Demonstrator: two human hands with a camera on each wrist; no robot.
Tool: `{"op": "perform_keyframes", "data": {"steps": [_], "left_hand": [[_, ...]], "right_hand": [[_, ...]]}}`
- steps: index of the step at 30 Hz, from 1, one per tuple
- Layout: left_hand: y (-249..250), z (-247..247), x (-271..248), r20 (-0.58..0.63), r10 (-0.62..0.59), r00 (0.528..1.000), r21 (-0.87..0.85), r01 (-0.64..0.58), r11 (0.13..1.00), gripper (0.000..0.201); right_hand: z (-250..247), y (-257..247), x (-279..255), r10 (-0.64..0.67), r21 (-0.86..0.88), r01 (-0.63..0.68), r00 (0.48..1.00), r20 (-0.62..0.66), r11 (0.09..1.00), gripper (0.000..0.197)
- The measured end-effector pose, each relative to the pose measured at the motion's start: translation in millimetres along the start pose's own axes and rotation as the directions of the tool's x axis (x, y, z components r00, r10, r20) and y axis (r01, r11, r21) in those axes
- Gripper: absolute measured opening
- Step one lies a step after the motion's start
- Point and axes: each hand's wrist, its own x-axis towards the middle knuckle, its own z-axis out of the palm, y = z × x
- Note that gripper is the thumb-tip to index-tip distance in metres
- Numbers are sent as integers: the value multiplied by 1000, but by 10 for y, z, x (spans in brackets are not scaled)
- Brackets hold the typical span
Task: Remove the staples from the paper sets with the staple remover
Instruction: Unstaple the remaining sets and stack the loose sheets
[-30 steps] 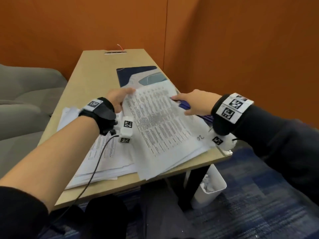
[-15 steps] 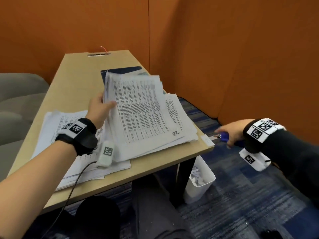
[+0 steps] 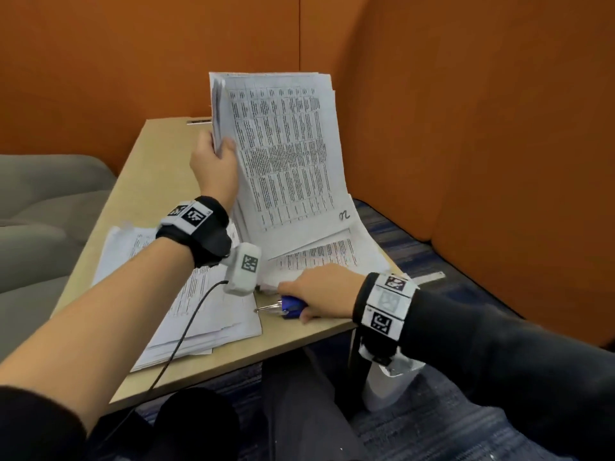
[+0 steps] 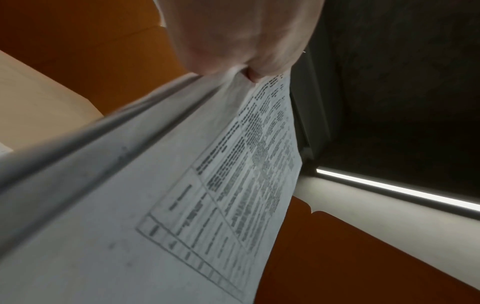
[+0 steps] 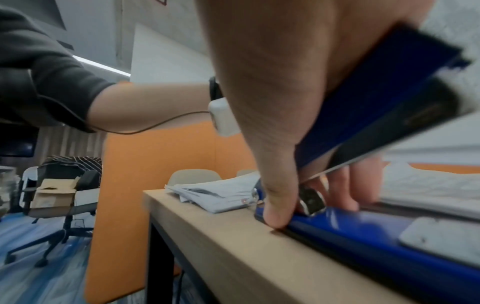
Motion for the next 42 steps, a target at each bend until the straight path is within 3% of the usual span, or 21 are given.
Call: {"op": "perform_keyframes", "data": {"steps": [2,5,6,8,9,10,12,13,14,16,18,19,24,26,29,32,34,37,38,40,42], "left_hand": [[11,3,9,12,3,1000,-4,-3,1000,36],[-23,-17,35,22,24,999,-20,-24,1000,37],[-46,-25,49,25,25,999,-25,-25,999,37],[-55,-18,61,19,32,999,-51,-31,998,37],[-32,2,55,14,38,999,-71,-37,997,38],[8,34,44,1,58,998,-103,-57,993,39],[145,101,2,-38,119,992,-174,-124,977,34],[211,133,-11,-51,146,988,-219,-154,963,25],[265,165,-18,-53,169,984,-263,-177,949,16],[370,213,-16,-47,199,979,-315,-203,927,30],[455,213,-36,-23,208,978,-347,-203,916,46],[440,207,-44,13,212,977,-355,-194,914,49],[1,241,-184,190,79,979,-180,-44,983,46],[-22,317,-241,166,58,984,-198,-24,980,35],[179,439,-221,48,40,998,-254,-26,967,15],[274,498,-184,-31,-64,998,-255,54,965,26],[225,473,-229,12,-115,993,-170,115,979,28],[94,401,-251,50,-151,987,-109,156,982,34],[83,391,-236,47,-143,989,-149,149,978,26],[149,381,-217,24,-53,998,-257,58,965,14],[240,419,-178,49,10,999,-282,4,959,34]], "right_hand": [[-7,8,75,-11,-4,11,997,-82,1000,40],[-179,246,32,63,252,20,946,-317,967,38],[-280,371,-1,155,358,13,887,-436,934,40],[-452,721,-24,430,566,-23,675,-599,824,56],[-531,907,-22,573,690,-25,580,-579,723,68],[-606,1071,-21,678,810,13,540,-499,586,80],[-716,1308,11,718,937,213,602,-350,278,85],[-767,1379,43,680,936,315,652,-335,159,72],[-838,1411,68,650,914,390,666,-365,114,54],[-991,1412,99,654,872,448,603,-458,198,30],[-1069,1413,91,664,841,466,540,-517,275,26],[-1051,1431,78,662,838,467,537,-523,283,29],[-597,1482,22,601,877,432,651,-463,209,56],[-574,1452,57,615,867,459,632,-473,195,62],[-731,1410,140,673,842,515,566,-476,161,54],[-814,1410,160,722,830,551,541,-431,83,45],[-760,1414,130,720,832,552,553,-420,61,45],[-627,1415,94,642,858,509,639,-425,61,54],[-614,1412,89,625,859,509,651,-431,63,56],[-650,1407,95,626,835,547,634,-454,52,54],[-745,1371,122,646,817,574,603,-468,55,45]]}}
